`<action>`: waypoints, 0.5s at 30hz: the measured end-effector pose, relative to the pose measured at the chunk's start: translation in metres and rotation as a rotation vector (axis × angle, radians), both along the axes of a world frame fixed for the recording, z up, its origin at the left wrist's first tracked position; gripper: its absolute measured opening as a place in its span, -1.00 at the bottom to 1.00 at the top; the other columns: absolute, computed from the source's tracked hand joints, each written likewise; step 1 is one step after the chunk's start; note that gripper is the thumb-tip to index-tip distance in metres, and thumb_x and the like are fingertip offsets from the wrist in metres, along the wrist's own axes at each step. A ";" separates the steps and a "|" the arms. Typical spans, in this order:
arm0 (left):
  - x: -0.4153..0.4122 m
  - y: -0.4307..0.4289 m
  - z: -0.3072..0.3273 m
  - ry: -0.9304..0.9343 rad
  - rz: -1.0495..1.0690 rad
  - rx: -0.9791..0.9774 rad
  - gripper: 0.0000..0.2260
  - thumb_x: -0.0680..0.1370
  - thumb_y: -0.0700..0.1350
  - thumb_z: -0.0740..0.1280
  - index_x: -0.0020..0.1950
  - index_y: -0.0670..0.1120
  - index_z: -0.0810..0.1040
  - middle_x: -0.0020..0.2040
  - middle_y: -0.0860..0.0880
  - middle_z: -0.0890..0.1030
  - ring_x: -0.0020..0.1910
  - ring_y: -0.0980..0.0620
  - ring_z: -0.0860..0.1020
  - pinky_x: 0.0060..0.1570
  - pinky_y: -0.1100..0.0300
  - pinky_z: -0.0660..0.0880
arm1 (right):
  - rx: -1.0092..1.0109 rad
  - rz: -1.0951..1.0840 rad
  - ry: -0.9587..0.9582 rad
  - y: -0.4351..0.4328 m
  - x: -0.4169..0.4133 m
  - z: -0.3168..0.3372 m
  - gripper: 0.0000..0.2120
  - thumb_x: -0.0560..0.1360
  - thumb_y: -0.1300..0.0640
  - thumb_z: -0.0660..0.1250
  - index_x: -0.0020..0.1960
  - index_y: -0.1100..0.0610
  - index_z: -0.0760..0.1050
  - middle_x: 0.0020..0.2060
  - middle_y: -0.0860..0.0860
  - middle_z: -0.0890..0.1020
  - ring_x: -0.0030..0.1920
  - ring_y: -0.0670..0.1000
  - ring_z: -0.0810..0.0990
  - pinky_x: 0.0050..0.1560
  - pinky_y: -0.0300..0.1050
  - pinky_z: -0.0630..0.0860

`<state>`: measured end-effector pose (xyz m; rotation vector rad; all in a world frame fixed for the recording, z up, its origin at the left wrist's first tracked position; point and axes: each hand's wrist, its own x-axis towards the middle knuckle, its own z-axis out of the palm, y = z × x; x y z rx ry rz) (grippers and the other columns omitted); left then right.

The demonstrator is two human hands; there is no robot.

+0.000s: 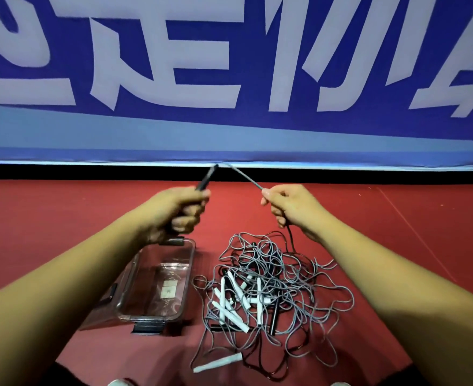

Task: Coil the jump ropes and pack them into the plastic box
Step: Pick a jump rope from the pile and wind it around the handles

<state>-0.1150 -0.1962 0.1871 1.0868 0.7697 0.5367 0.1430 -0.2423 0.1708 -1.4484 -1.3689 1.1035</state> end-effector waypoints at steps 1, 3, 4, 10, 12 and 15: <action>0.001 0.006 0.005 -0.142 0.085 -0.063 -0.80 0.51 -0.11 0.28 -0.29 -0.04 0.36 -0.53 0.08 0.20 -0.68 0.20 0.13 -0.71 0.33 0.02 | -0.034 0.056 -0.040 -0.001 0.002 -0.004 -0.74 0.63 0.11 0.23 -0.15 0.22 0.54 -0.51 -0.02 0.35 -0.53 -0.04 0.33 -0.45 -0.20 0.38; -0.005 0.022 0.012 -0.416 0.284 -0.160 -0.79 0.42 -0.13 0.37 -0.27 -0.03 0.32 -0.56 0.09 0.21 -0.69 0.20 0.16 -0.72 0.37 0.09 | -0.128 0.155 -0.126 -0.001 0.007 -0.014 -0.76 0.63 0.12 0.23 -0.15 0.21 0.54 -0.47 -0.01 0.38 -0.49 -0.04 0.41 -0.42 -0.20 0.42; -0.012 0.031 0.013 -0.512 0.399 -0.193 -0.78 0.42 -0.17 0.37 -0.27 -0.04 0.31 -0.57 0.08 0.22 -0.69 0.18 0.18 -0.70 0.37 0.10 | -0.180 0.193 -0.148 -0.002 0.009 -0.019 -0.77 0.63 0.14 0.23 -0.15 0.20 0.54 -0.46 0.00 0.39 -0.47 -0.03 0.45 -0.38 -0.20 0.44; -0.035 0.040 0.005 -0.264 0.617 -0.108 -0.82 0.65 -0.15 0.19 -0.16 -0.09 0.36 -0.26 -0.06 0.60 -0.55 0.16 0.40 -0.66 0.40 0.15 | -0.293 0.243 -0.128 -0.010 -0.009 -0.032 -0.78 0.66 0.14 0.16 -0.02 0.18 0.55 -0.44 0.01 0.39 -0.53 -0.07 0.35 -0.49 -0.24 0.26; -0.018 0.020 0.005 0.022 0.351 0.070 -0.95 0.61 -0.14 0.28 -0.02 -0.10 0.46 0.02 -0.16 0.69 -0.48 0.09 0.55 -0.65 0.37 0.13 | -0.252 0.308 -0.176 -0.009 -0.025 -0.021 -0.77 0.64 0.13 0.19 0.00 0.15 0.61 -0.46 -0.02 0.37 -0.50 -0.08 0.28 -0.49 -0.26 0.21; 0.006 -0.003 0.000 0.312 -0.048 0.231 -0.71 0.50 -0.01 0.42 0.14 -0.13 0.58 0.08 -0.14 0.68 -0.42 -0.04 0.59 -0.57 0.29 0.14 | -0.206 0.343 -0.192 -0.007 -0.046 -0.006 -0.74 0.64 0.14 0.19 -0.02 0.24 0.61 -0.53 -0.03 0.39 -0.54 -0.08 0.30 -0.51 -0.27 0.23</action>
